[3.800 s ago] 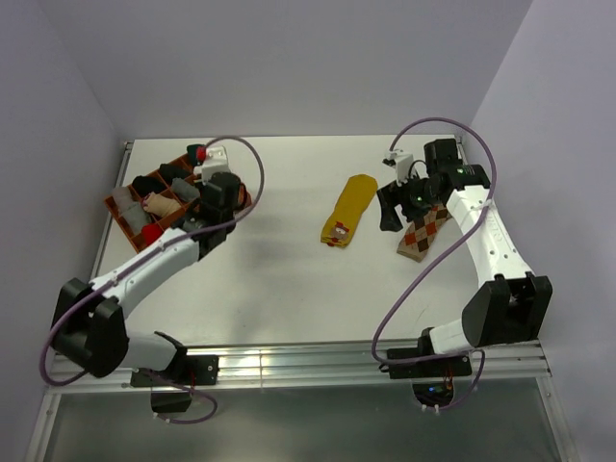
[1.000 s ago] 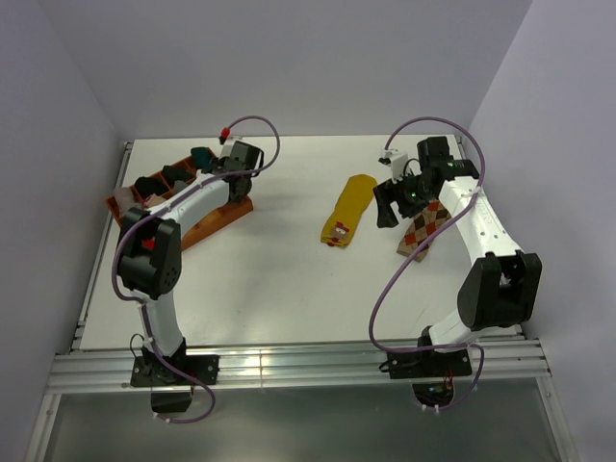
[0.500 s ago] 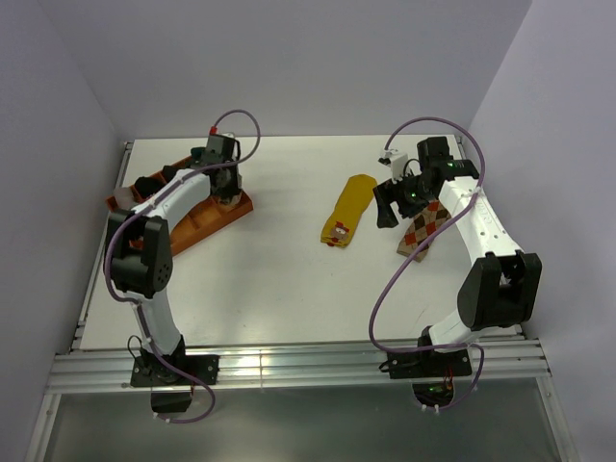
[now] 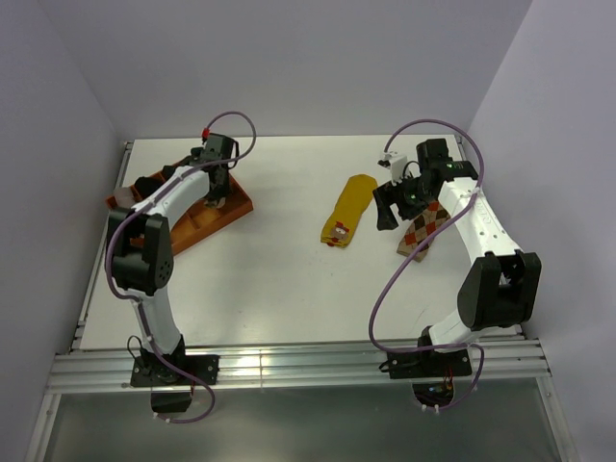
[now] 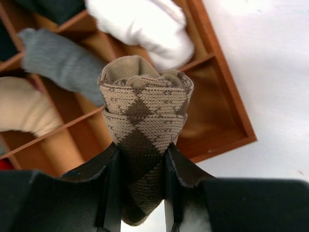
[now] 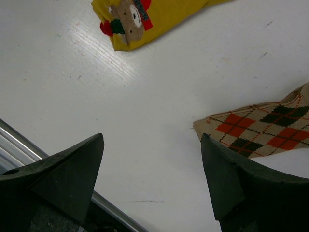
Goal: Roll the socks
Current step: Place the sock in the storage box.
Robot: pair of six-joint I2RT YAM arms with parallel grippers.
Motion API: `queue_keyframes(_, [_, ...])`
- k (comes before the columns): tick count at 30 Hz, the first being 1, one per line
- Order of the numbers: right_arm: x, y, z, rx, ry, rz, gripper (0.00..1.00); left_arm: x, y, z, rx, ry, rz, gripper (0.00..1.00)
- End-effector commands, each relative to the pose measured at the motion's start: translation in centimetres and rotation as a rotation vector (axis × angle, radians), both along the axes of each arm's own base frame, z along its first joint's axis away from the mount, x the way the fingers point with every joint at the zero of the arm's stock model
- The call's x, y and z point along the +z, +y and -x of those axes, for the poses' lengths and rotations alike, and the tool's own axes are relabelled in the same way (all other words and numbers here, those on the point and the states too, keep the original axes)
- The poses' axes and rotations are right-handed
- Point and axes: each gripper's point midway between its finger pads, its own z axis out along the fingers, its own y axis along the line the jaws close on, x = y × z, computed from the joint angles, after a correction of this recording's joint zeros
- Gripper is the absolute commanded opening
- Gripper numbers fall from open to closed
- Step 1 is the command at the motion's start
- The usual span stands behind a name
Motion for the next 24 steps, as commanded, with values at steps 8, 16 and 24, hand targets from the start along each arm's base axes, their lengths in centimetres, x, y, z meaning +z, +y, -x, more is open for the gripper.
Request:
queue_keyframes(8, [0.4, 0.4, 0.0, 0.021, -0.020, -0.018, 0.88, 0.7, -0.7, -1.3, 0.029, -0.012, -0.257, 0.00])
queue_keyframes(16, [0.3, 0.4, 0.1, 0.021, -0.017, -0.017, 0.88, -1.6, -3.5, -1.4, -0.041, 0.058, -0.279, 0.00])
queue_keyframes(24, [0.0, 0.4, 0.1, 0.023, -0.007, -0.018, 0.88, -3.0, -5.8, -0.9, -0.148, 0.093, -0.156, 0.00])
